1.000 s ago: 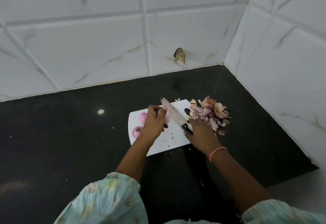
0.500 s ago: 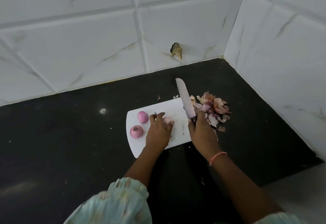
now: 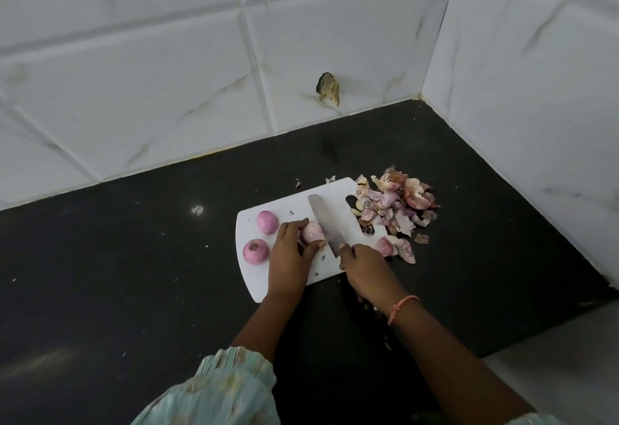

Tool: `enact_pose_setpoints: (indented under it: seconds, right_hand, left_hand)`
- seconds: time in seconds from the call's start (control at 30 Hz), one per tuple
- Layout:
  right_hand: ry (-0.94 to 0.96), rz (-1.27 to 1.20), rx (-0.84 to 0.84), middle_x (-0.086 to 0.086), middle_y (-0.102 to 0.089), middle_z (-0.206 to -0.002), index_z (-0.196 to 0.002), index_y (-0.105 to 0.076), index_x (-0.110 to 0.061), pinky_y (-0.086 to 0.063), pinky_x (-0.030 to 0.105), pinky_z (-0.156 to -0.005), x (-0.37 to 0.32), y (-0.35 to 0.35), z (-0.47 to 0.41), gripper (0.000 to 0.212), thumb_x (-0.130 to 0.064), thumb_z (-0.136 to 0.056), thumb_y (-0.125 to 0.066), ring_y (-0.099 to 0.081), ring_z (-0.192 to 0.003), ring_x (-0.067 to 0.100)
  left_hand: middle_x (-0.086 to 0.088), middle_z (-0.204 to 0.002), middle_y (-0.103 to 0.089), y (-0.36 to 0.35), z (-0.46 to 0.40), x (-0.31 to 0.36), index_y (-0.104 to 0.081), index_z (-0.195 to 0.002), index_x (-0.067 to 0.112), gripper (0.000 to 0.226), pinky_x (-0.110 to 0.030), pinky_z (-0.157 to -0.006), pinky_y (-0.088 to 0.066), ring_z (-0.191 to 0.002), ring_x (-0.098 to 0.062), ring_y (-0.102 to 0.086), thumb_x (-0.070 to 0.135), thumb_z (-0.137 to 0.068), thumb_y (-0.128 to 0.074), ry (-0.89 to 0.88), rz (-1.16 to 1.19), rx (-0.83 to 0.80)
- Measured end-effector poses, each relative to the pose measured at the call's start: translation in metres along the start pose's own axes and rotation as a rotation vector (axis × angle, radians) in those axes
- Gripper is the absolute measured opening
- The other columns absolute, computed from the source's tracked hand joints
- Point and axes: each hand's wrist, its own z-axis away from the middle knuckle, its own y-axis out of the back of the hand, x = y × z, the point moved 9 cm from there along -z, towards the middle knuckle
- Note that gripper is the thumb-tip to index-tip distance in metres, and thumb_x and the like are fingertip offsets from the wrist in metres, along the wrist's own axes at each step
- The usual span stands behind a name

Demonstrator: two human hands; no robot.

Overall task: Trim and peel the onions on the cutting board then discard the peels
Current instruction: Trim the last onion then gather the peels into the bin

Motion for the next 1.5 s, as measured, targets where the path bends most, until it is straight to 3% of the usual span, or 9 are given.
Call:
enact_pose_setpoints:
  seconds: [0.1,0.23,0.3,0.53,0.77,0.87,1.07,1.27,1.5]
  right_hand:
    - [0.046,0.097,-0.057,0.007,-0.057,-0.084,-0.087,-0.055,-0.01,-0.037,0.03,-0.066,-0.006,0.004,-0.003,0.041,-0.04,-0.104,-0.032,-0.054,-0.076,0.022]
    - [-0.025,-0.08,-0.249,0.007,-0.049,-0.062,-0.076,-0.048,-0.013,-0.036,0.025,-0.044,0.005,0.006,-0.003,0.042,-0.043,-0.103,-0.035,-0.044,-0.043,0.016]
    - [-0.053,-0.11,-0.259,0.009,-0.048,-0.061,-0.078,-0.047,-0.011,-0.036,0.025,-0.043,0.01,0.008,-0.002,0.044,-0.046,-0.101,-0.037,-0.043,-0.039,0.016]
    - [0.031,0.242,-0.058,0.011,-0.064,-0.098,-0.099,-0.055,-0.01,-0.043,0.032,-0.069,-0.003,-0.002,-0.01,0.039,-0.043,-0.103,-0.035,-0.061,-0.09,0.026]
    - [0.108,0.589,0.116,0.006,-0.066,-0.088,-0.108,-0.045,-0.01,-0.04,0.031,-0.059,-0.014,-0.011,-0.003,0.017,-0.02,-0.102,-0.033,-0.068,-0.082,0.026]
    - [0.174,0.682,0.154,0.005,-0.068,-0.09,-0.111,-0.046,-0.009,-0.041,0.031,-0.057,-0.013,0.002,-0.004,0.02,-0.018,-0.102,-0.031,-0.068,-0.081,0.025]
    - [0.087,0.471,0.376,0.001,-0.064,-0.081,-0.115,-0.048,-0.017,-0.052,0.037,-0.067,0.008,0.071,-0.006,0.03,-0.04,-0.103,-0.033,-0.064,-0.076,0.021]
    - [0.041,0.496,0.475,0.005,-0.062,-0.09,-0.116,-0.051,-0.012,-0.053,0.039,-0.067,0.013,0.109,-0.003,0.028,-0.035,-0.102,-0.044,-0.066,-0.084,0.026]
    - [0.086,0.333,0.452,0.006,-0.064,-0.109,-0.122,-0.052,-0.016,-0.049,0.036,-0.071,0.002,0.094,-0.012,0.025,-0.024,-0.1,-0.046,-0.065,-0.093,0.024]
  left_hand:
    - [0.013,-0.122,-0.06,0.001,0.001,-0.003,-0.06,-0.124,0.027,0.042,-0.013,-0.085,-0.048,-0.1,-0.001,-0.061,0.019,-0.086,-0.077,0.001,0.058,0.006]
    - [0.013,-0.119,-0.059,0.0,0.0,-0.004,-0.062,-0.125,0.022,0.042,-0.007,-0.085,-0.043,-0.104,0.006,-0.056,0.017,-0.086,-0.076,-0.015,0.068,0.013]
    - [0.013,-0.118,-0.059,0.0,0.0,-0.004,-0.063,-0.125,0.02,0.042,-0.009,-0.086,-0.045,-0.103,0.003,-0.058,0.017,-0.086,-0.077,-0.029,0.057,0.022]
    - [0.019,-0.115,-0.059,0.0,-0.001,-0.004,-0.062,-0.12,0.024,0.038,-0.012,-0.089,-0.048,-0.105,-0.001,-0.06,0.018,-0.086,-0.077,-0.029,0.069,0.02]
    - [0.013,-0.12,-0.058,0.001,0.0,-0.005,-0.058,-0.12,0.025,0.04,-0.022,-0.088,-0.052,-0.102,-0.008,-0.062,0.02,-0.086,-0.078,-0.037,0.033,0.028]
    - [0.011,-0.12,-0.056,0.001,0.0,-0.003,-0.059,-0.12,0.022,0.041,-0.017,-0.082,-0.05,-0.092,-0.006,-0.061,0.023,-0.085,-0.08,-0.035,0.034,0.025]
    - [0.012,-0.118,-0.055,0.004,0.001,0.002,-0.057,-0.12,0.021,0.043,-0.011,-0.08,-0.046,-0.097,-0.006,-0.059,0.033,-0.084,-0.078,-0.038,-0.053,0.058]
    - [0.008,-0.128,-0.051,-0.001,-0.003,0.007,-0.053,-0.131,0.021,0.055,-0.02,-0.088,-0.048,-0.096,-0.005,-0.057,0.036,-0.084,-0.078,-0.026,-0.138,0.014]
    - [0.011,-0.112,-0.063,0.053,-0.027,0.038,-0.06,-0.116,0.028,0.028,-0.029,-0.083,-0.053,-0.1,-0.009,-0.062,0.028,-0.089,-0.065,0.016,0.133,0.172]
